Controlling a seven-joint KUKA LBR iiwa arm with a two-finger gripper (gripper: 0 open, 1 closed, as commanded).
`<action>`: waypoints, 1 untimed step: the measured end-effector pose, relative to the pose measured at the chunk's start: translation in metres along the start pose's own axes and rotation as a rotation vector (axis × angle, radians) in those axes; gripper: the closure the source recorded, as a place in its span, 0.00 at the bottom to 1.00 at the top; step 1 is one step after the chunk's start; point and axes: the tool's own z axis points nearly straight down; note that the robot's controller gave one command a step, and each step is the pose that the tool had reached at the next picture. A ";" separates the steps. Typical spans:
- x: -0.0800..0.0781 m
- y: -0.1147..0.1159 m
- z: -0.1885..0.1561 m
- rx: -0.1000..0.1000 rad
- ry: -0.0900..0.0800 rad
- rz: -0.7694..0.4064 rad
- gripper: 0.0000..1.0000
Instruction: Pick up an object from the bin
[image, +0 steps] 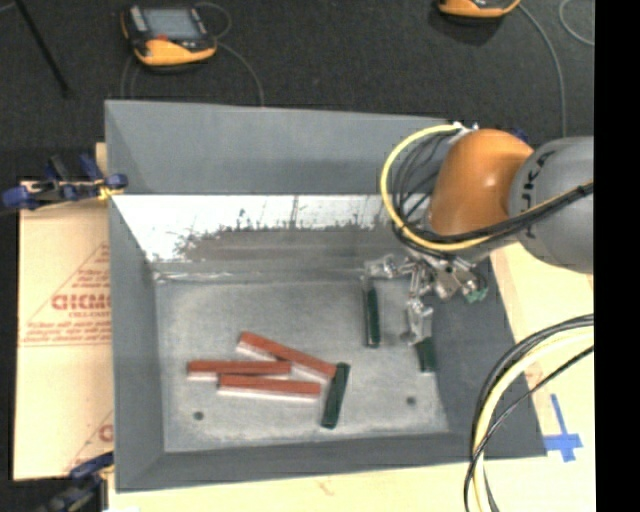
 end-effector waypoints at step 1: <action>0.010 -0.019 0.009 0.003 -0.005 -0.229 0.00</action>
Offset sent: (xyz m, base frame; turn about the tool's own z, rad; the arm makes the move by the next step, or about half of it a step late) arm 0.0102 0.0703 -0.0226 -0.4334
